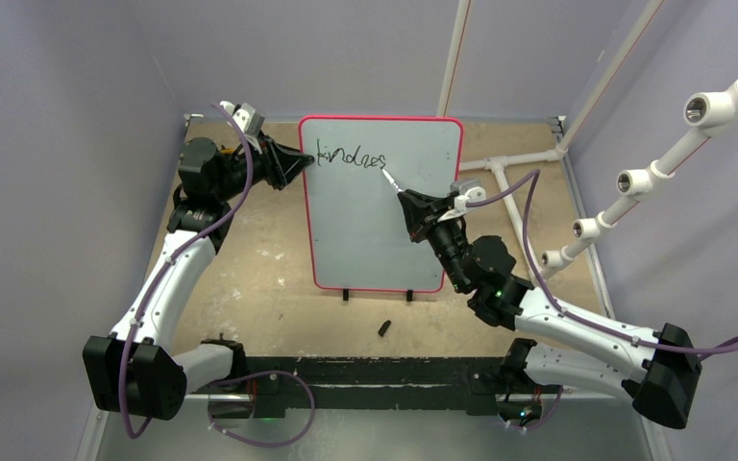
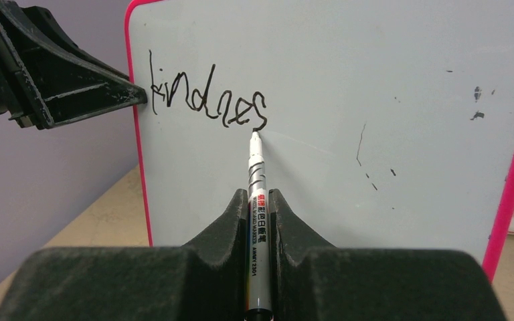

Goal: Write a sentence on the whiteboard

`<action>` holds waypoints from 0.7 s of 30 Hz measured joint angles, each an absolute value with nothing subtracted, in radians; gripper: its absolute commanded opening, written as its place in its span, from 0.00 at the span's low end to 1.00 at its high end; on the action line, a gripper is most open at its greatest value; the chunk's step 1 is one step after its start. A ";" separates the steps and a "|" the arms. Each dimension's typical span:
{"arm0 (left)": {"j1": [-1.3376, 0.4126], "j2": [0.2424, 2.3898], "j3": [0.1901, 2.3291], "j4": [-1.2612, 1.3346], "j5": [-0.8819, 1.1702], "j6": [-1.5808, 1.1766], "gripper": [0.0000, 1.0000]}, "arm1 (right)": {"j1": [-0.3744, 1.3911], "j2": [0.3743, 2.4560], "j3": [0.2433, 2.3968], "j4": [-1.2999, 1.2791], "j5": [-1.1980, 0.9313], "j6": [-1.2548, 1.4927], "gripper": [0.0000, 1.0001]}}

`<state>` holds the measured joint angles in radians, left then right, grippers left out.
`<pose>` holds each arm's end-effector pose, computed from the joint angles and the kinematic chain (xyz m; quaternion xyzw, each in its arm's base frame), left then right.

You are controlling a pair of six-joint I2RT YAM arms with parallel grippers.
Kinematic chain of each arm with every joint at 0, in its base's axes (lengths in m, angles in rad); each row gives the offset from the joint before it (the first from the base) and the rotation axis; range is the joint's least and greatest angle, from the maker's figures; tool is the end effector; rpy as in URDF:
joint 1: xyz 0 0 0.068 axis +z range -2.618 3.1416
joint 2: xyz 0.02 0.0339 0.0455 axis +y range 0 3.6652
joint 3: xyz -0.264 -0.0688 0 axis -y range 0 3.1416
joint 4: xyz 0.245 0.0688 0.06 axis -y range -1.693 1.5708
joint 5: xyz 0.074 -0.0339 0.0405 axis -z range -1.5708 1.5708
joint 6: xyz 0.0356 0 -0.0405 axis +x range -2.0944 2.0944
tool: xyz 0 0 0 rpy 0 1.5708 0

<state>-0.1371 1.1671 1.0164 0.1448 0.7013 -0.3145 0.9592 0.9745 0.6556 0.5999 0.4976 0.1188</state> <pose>0.2631 -0.0595 0.3782 0.1822 0.6849 -0.3857 0.5908 0.1427 0.1739 0.3413 -0.0580 0.6122 0.2705 0.7407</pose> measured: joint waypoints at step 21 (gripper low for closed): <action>-0.137 1.168 1.016 0.146 0.704 -0.315 0.00 | 0.959 0.931 0.654 0.691 0.521 0.089 0.00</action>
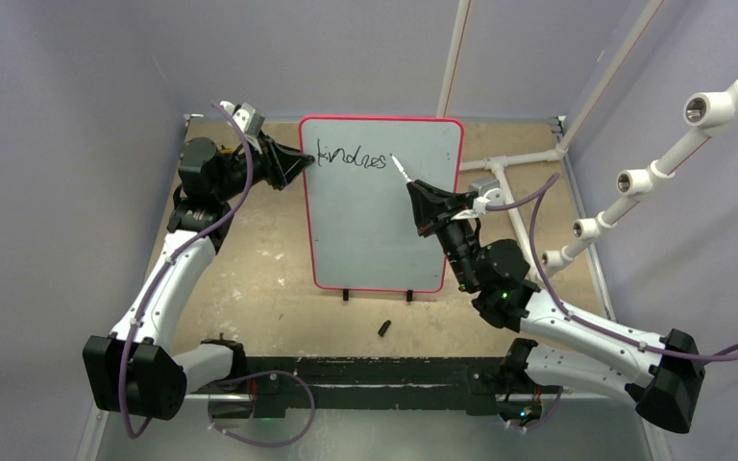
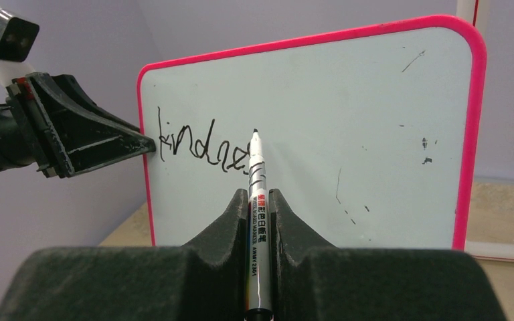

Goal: Write a sentence on the whiteboard

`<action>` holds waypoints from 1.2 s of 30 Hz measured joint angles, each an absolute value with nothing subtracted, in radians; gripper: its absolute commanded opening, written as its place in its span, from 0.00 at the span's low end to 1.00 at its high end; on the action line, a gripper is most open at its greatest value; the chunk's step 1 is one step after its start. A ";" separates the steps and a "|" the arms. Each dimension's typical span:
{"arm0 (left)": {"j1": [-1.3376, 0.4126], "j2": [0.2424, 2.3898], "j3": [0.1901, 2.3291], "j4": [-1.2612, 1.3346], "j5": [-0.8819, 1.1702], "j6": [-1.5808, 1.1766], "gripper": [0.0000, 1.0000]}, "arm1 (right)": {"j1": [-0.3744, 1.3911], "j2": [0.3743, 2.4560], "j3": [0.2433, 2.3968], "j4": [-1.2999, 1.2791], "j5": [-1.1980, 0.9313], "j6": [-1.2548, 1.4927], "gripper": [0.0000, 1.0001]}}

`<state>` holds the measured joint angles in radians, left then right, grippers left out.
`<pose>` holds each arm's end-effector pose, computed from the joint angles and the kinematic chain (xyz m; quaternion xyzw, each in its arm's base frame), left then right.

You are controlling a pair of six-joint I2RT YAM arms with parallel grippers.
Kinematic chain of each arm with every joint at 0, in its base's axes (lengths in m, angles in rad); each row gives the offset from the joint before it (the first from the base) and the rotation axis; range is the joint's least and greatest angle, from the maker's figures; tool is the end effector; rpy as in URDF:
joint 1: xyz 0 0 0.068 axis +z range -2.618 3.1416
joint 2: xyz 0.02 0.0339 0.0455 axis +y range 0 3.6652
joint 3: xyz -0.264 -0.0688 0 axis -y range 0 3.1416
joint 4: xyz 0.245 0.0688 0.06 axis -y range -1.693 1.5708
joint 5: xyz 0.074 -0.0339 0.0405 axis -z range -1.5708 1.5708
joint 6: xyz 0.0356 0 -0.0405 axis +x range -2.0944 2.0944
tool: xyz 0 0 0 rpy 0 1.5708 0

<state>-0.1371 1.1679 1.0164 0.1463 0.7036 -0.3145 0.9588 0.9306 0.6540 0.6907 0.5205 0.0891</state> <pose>0.2632 -0.0596 0.3782 0.1831 0.6844 -0.3863 0.5906 0.1354 0.1620 0.3582 -0.0271 0.5698 0.2830 0.7710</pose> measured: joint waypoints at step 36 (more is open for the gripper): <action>-0.136 1.172 1.016 0.150 0.703 -0.315 0.00 | 0.957 0.966 0.659 0.637 0.552 0.097 0.00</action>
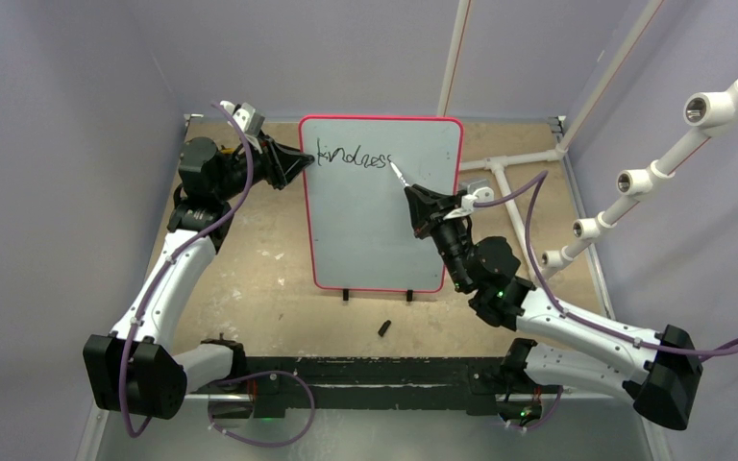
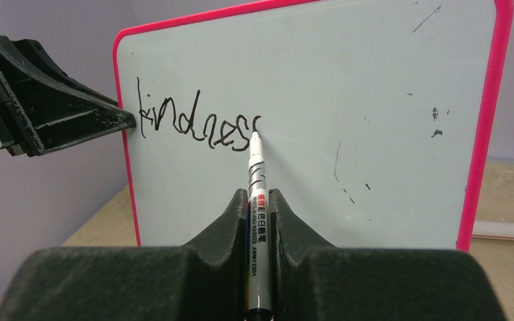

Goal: Write a sentence on the whiteboard

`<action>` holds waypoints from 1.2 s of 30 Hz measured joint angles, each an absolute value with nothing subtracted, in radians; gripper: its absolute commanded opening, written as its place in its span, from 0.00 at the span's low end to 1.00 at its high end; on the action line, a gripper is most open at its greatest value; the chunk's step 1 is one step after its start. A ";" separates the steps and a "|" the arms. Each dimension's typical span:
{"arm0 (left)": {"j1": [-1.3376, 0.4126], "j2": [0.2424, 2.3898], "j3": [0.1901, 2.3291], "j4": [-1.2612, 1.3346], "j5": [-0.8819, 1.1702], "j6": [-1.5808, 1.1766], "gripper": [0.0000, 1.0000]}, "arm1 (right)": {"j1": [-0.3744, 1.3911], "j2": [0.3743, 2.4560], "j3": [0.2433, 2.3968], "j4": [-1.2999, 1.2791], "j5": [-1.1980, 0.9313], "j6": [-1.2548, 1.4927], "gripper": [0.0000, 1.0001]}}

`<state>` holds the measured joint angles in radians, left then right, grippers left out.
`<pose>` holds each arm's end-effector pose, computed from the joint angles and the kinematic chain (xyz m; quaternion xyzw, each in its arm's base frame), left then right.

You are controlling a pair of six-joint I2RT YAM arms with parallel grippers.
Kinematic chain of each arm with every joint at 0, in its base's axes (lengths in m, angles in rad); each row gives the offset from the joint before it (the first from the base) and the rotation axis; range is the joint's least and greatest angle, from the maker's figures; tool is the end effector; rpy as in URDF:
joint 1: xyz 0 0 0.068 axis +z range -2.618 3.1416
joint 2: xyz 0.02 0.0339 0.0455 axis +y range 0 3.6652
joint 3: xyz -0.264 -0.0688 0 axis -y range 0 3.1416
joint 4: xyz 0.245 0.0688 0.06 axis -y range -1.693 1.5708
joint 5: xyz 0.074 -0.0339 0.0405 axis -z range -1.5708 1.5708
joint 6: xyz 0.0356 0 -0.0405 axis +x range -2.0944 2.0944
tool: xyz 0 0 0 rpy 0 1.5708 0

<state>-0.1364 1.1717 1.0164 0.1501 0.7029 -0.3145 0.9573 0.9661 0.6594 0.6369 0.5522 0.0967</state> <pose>0.2643 -0.0595 0.3776 0.1826 0.6846 -0.3859 0.5908 0.1421 0.1693 0.3477 -0.0317 0.6008 0.2568 0.7564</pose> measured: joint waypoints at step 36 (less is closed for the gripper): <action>-0.133 1.174 1.016 0.150 0.701 -0.315 0.00 | 0.957 0.951 0.646 0.582 0.525 0.132 0.00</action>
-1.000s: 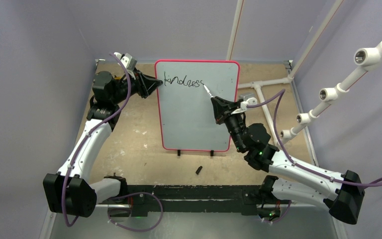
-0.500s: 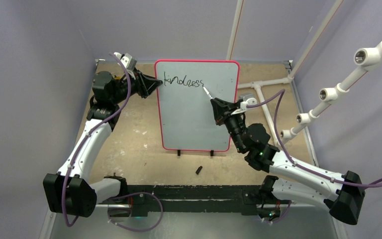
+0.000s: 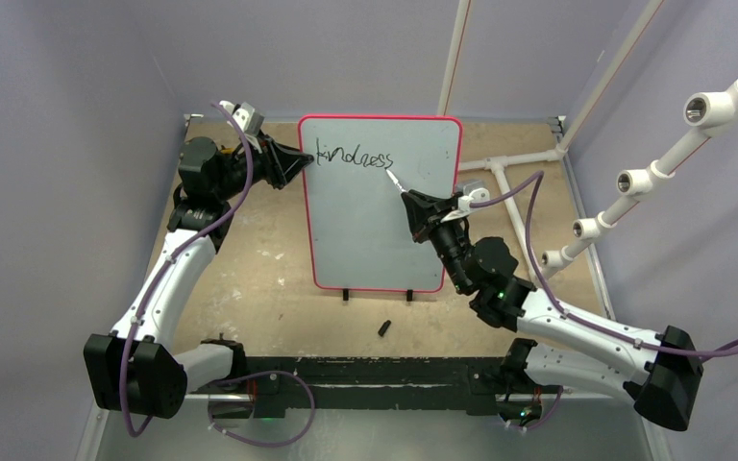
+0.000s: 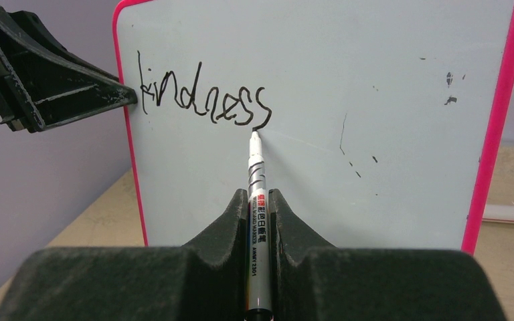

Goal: Write a sentence on the whiteboard

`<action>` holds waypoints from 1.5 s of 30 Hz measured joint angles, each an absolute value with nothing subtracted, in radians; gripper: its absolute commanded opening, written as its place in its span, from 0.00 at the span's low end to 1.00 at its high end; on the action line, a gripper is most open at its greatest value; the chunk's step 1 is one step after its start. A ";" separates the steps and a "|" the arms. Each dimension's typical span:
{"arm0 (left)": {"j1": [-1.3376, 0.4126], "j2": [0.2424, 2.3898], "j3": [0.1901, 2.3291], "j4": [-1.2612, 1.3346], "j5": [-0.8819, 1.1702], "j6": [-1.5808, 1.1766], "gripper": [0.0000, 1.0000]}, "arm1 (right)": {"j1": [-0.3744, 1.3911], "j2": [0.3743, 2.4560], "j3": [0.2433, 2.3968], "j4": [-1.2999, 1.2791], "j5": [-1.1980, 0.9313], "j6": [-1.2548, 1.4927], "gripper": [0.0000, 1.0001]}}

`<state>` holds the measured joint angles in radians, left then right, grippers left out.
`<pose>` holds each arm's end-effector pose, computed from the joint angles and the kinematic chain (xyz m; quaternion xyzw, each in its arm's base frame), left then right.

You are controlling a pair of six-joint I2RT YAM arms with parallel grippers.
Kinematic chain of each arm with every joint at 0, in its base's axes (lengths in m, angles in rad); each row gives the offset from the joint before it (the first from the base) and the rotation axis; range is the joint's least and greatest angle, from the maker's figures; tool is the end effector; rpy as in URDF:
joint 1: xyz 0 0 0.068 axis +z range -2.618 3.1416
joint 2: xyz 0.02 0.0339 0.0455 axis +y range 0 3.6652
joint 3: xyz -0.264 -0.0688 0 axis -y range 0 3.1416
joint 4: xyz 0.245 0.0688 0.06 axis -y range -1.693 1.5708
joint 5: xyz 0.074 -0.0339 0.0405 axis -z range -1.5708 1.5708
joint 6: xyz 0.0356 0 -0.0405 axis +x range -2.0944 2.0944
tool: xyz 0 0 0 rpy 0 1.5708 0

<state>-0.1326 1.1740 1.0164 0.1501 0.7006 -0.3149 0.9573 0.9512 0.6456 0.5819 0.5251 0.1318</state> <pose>0.2652 -0.0585 0.3770 0.1801 0.6859 -0.3843 0.5911 0.1408 0.1690 0.3405 -0.0439 0.6165 0.2652 0.7400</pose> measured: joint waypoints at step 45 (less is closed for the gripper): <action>-0.133 1.178 1.016 0.154 0.700 -0.315 0.00 | 0.953 0.852 0.646 0.536 0.643 0.007 0.00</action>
